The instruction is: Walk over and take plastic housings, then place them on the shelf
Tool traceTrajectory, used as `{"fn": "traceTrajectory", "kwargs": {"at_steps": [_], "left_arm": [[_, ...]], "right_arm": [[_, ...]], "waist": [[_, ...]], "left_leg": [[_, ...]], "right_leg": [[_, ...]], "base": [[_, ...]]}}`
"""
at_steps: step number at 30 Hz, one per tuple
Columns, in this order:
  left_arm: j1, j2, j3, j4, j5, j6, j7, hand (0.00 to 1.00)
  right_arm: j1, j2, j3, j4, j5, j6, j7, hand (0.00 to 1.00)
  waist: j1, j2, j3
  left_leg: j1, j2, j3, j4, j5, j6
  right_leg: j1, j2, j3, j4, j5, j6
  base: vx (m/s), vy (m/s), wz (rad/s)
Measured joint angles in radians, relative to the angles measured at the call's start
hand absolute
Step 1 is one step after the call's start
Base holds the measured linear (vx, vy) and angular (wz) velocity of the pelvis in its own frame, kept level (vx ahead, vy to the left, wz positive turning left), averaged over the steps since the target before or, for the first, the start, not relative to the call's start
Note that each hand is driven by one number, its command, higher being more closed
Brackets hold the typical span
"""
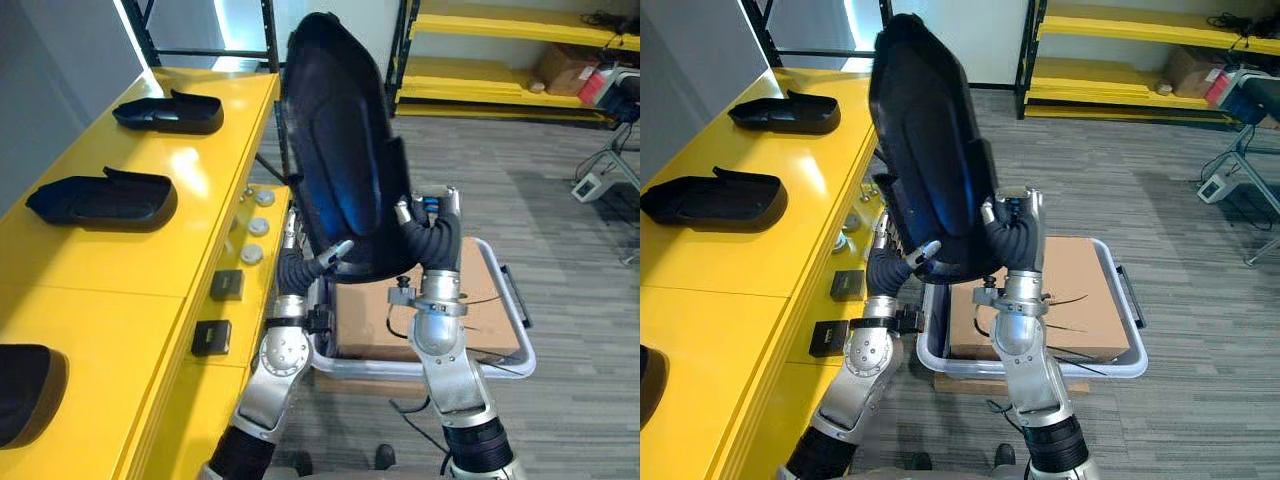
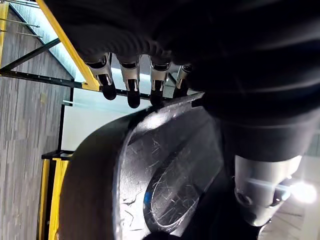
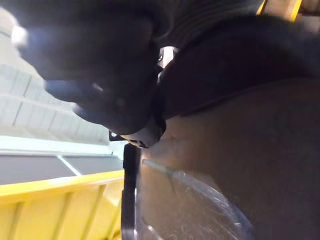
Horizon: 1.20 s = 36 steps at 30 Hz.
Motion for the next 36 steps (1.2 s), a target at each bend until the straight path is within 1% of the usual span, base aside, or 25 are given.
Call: {"fn": "traceTrajectory", "kwargs": {"at_steps": [2, 3, 6, 8, 9, 14, 17, 21, 26, 28, 29, 31, 32, 33, 34, 35, 36], "left_arm": [[-0.019, 0.003, -0.001, 0.012, -0.001, 0.006, 0.014, 0.0], [-0.021, 0.003, -0.002, 0.012, -0.001, 0.013, 0.017, 1.0], [-0.021, 0.004, -0.004, 0.012, -0.017, 0.024, 0.018, 1.0], [-0.021, 0.009, -0.007, 0.012, -0.02, 0.028, 0.019, 1.0], [-0.021, 0.012, -0.008, 0.012, -0.02, 0.033, 0.019, 1.0], [-0.022, 0.02, -0.011, 0.012, -0.027, 0.041, 0.021, 1.0], [-0.024, 0.033, -0.009, 0.012, -0.027, 0.043, 0.035, 1.0], [-0.024, 0.047, 0.002, 0.012, -0.011, 0.052, 0.035, 1.0], [-0.024, 0.048, 0.029, 0.012, 0.064, 0.053, 0.032, 1.0], [-0.023, 0.046, 0.046, 0.012, 0.099, 0.053, 0.028, 1.0], [-0.023, 0.046, 0.051, 0.012, 0.106, 0.053, 0.024, 1.0], [-0.006, 0.045, 0.088, 0.006, 0.128, 0.053, 0.011, 1.0], [0.002, 0.042, 0.103, 0.002, 0.134, 0.053, 0.011, 1.0], [0.017, 0.036, 0.134, -0.004, 0.139, 0.053, 0.011, 1.0], [0.04, 0.033, 0.163, -0.017, 0.139, 0.053, 0.012, 1.0], [0.052, 0.031, 0.177, -0.025, 0.139, 0.053, 0.012, 1.0], [0.079, 0.028, 0.193, -0.044, 0.139, 0.051, 0.013, 1.0]], "right_arm": [[0.002, 0.0, 0.013, 0.0, 0.013, -0.01, 0.009, 1.0], [0.006, -0.001, 0.021, 0.0, 0.022, -0.019, 0.011, 1.0], [0.016, -0.002, 0.025, 0.0, 0.039, -0.025, 0.015, 1.0], [0.032, -0.004, 0.025, 0.0, 0.042, -0.027, 0.016, 1.0], [0.045, -0.007, 0.025, 0.0, 0.05, -0.027, 0.016, 0.0], [0.074, -0.046, 0.029, 0.0, 0.072, -0.032, 0.021, 0.0], [0.074, -0.081, 0.047, 0.0, 0.093, -0.067, 0.033, 0.0], [0.072, -0.115, 0.054, -0.001, 0.133, -0.111, 0.057, 0.0], [0.071, -0.199, 0.029, -0.051, 0.196, -0.125, 0.106, 0.0], [0.071, -0.22, -0.035, -0.102, 0.225, -0.153, 0.121, 0.0], [0.072, -0.221, -0.059, -0.116, 0.233, -0.156, 0.122, 0.0], [0.073, -0.217, -0.196, -0.142, 0.29, -0.194, 0.12, 0.0], [0.073, -0.215, -0.237, -0.145, 0.3, -0.197, 0.119, 0.0], [0.075, -0.21, -0.313, -0.147, 0.327, -0.208, 0.114, 0.0], [0.087, -0.19, -0.386, -0.146, 0.354, -0.219, 0.113, 0.0], [0.098, -0.178, -0.421, -0.146, 0.364, -0.222, 0.112, 0.0], [0.133, -0.16, -0.484, -0.143, 0.392, -0.226, 0.103, 0.0]], "waist": [[-0.002, 0.0, -0.001], [-0.006, 0.0, -0.001], [-0.02, -0.001, -0.002], [-0.022, -0.001, -0.003], [-0.023, -0.001, -0.005], [-0.026, 0.002, -0.034], [-0.026, 0.003, -0.046], [-0.024, 0.003, -0.056], [-0.024, 0.001, -0.06], [-0.024, 0.001, -0.06], [-0.023, 0.001, -0.06], [-0.025, 0.001, -0.06], [-0.025, 0.001, -0.06], [-0.026, 0.001, -0.06], [-0.028, 0.001, -0.06], [-0.029, 0.002, -0.06], [-0.029, 0.002, -0.06]], "left_leg": [[0.002, 0.0, 0.004, -0.002, 0.0, 0.0], [0.003, -0.001, 0.004, -0.003, 0.0, 0.0], [0.003, -0.001, 0.005, -0.004, 0.0, 0.0], [0.004, -0.001, 0.006, -0.004, 0.0, 0.0], [0.004, 0.0, 0.006, -0.004, 0.0, 0.0], [0.005, 0.0, 0.008, -0.004, 0.0, 0.0], [0.007, 0.0, 0.009, -0.004, 0.0, 0.0], [0.009, 0.0, 0.01, -0.004, 0.0, 0.0], [0.012, 0.0, 0.01, -0.004, 0.0, 0.0], [0.013, 0.0, 0.011, -0.006, 0.0, 0.0], [0.014, 0.001, 0.011, -0.006, 0.0, 0.0], [0.022, 0.001, 0.012, -0.012, 0.0, 0.0], [0.023, 0.001, 0.012, -0.014, 0.0, 0.0], [0.026, 0.001, 0.013, -0.019, 0.001, 0.002], [0.028, 0.001, 0.016, -0.024, 0.002, 0.003], [0.028, 0.001, 0.017, -0.024, 0.002, 0.003], [0.028, 0.001, 0.017, -0.026, 0.002, 0.003]], "right_leg": [[-0.001, 0.0, 0.005, 0.0, 0.0, 0.0], [-0.001, 0.0, 0.005, 0.0, 0.0, 0.0], [-0.001, 0.0, 0.006, 0.0, 0.0, 0.0], [-0.001, 0.0, 0.007, 0.0, 0.0, 0.0], [-0.001, 0.0, 0.007, 0.0, 0.0, 0.0], [-0.001, 0.0, 0.009, 0.0, 0.0, 0.0], [-0.001, 0.0, 0.01, 0.0, 0.0, 0.0], [0.001, 0.001, 0.011, 0.001, 0.0, 0.0], [0.003, 0.001, 0.012, 0.002, 0.0, 0.0], [0.004, 0.001, 0.012, 0.002, 0.0, 0.0], [0.004, 0.002, 0.012, 0.002, 0.0, 0.0], [0.009, 0.002, 0.013, 0.002, 0.0, 0.0], [0.009, 0.002, 0.013, 0.002, 0.0, 0.0], [0.009, 0.002, 0.014, 0.002, 0.0, 0.0], [0.007, 0.002, 0.016, 0.002, -0.001, 0.0], [0.007, 0.003, 0.017, 0.002, -0.001, 0.0], [0.005, 0.003, 0.018, 0.002, -0.001, 0.0]], "base": [[0.0, -0.002, -0.06], [0.0, 0.0, 0.0], [0.0, 0.0, 0.0], [0.0, 0.0, 0.0], [0.0, 0.0, 0.0], [-0.01, -0.003, 0.0], [-0.03, -0.01, -0.01], [-0.04, -0.012, -0.01], [-0.01, -0.001, 0.0], [0.0, 0.0, 0.0], [0.0, 0.0, 0.0], [0.0, 0.0, 0.0], [-0.01, -0.002, -0.03], [-0.01, -0.005, -0.06], [-0.01, -0.007, -0.06], [-0.01, -0.008, -0.05], [0.0, 0.0, 0.0]]}}
